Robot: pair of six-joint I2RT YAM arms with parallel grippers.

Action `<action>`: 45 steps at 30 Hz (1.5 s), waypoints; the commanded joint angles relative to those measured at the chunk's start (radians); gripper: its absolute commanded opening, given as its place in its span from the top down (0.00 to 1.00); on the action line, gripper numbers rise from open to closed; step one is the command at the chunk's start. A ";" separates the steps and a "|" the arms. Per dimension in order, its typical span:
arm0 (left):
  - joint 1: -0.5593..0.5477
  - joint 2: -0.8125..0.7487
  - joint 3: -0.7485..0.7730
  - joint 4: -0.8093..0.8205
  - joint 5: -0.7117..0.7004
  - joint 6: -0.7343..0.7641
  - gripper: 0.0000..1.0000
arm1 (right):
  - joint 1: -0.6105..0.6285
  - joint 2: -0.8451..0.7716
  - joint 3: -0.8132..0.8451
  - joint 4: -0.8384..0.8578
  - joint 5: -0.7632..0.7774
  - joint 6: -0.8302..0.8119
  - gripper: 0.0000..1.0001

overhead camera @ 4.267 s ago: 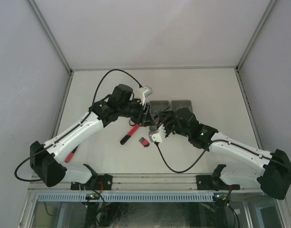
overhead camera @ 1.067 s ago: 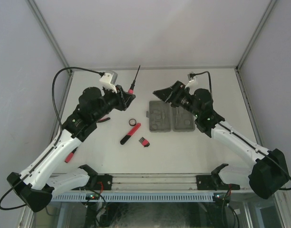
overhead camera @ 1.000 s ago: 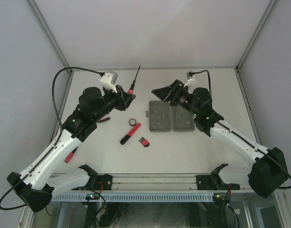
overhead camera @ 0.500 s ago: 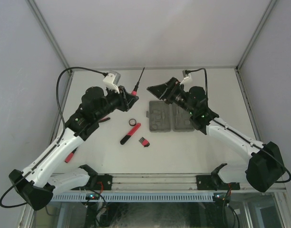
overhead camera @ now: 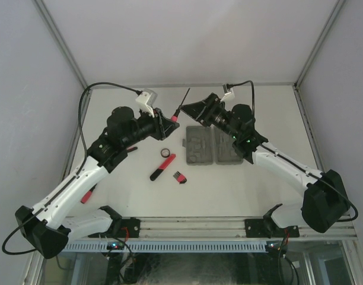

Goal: Sort the tools into containers
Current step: Pick up the screwdriver from the center of the board.

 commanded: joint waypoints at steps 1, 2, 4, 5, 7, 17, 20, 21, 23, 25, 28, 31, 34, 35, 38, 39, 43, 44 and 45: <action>0.003 0.008 -0.009 0.064 0.051 -0.017 1.00 | 0.011 0.017 0.056 0.071 -0.047 0.019 0.43; 0.003 0.008 -0.011 0.064 0.050 -0.017 1.00 | 0.011 0.019 0.058 0.070 -0.051 0.022 0.44; 0.003 0.011 -0.010 0.065 0.053 -0.017 1.00 | 0.013 0.025 0.063 0.070 -0.065 0.025 0.46; 0.003 0.013 -0.008 0.067 0.056 -0.017 1.00 | 0.013 0.030 0.067 0.066 -0.076 0.028 0.47; 0.003 0.020 -0.004 0.068 0.067 -0.017 1.00 | 0.013 0.042 0.080 0.056 -0.099 0.031 0.47; 0.002 0.028 -0.003 0.067 0.097 -0.004 1.00 | 0.010 0.089 0.121 0.049 -0.185 0.045 0.61; 0.003 0.028 -0.003 0.066 0.104 0.003 1.00 | 0.008 0.097 0.122 0.055 -0.196 0.052 0.68; 0.003 0.030 -0.003 0.066 0.109 0.008 1.00 | 0.007 0.098 0.123 0.057 -0.198 0.054 0.70; 0.002 0.030 -0.002 0.062 0.118 0.015 1.00 | 0.003 0.101 0.123 0.061 -0.203 0.059 0.76; 0.003 0.033 0.000 0.059 0.125 0.021 1.00 | 0.001 0.106 0.122 0.063 -0.208 0.068 0.85; 0.003 0.034 0.004 0.048 0.130 0.028 0.95 | -0.003 0.111 0.123 0.065 -0.214 0.074 0.95; 0.003 0.035 0.004 0.043 0.131 0.032 0.86 | -0.007 0.112 0.122 0.065 -0.218 0.073 0.99; 0.003 0.033 0.003 0.040 0.137 0.037 0.76 | -0.011 0.107 0.123 0.057 -0.211 0.064 1.00; 0.003 0.032 0.003 0.039 0.139 0.039 0.73 | -0.014 0.103 0.122 0.049 -0.207 0.059 1.00; 0.003 0.028 -0.001 0.035 0.140 0.044 0.66 | -0.021 0.092 0.122 0.034 -0.198 0.044 1.00; 0.002 0.025 -0.002 0.035 0.141 0.045 0.63 | -0.024 0.089 0.123 0.027 -0.194 0.039 1.00; 0.003 0.013 -0.009 0.033 0.137 0.044 0.54 | -0.035 0.074 0.123 -0.013 -0.176 0.006 1.00; 0.002 0.011 -0.011 0.033 0.135 0.044 0.53 | -0.038 0.069 0.123 -0.025 -0.170 -0.005 1.00; 0.003 0.008 -0.012 0.033 0.133 0.045 0.51 | -0.040 0.066 0.123 -0.036 -0.163 -0.014 1.00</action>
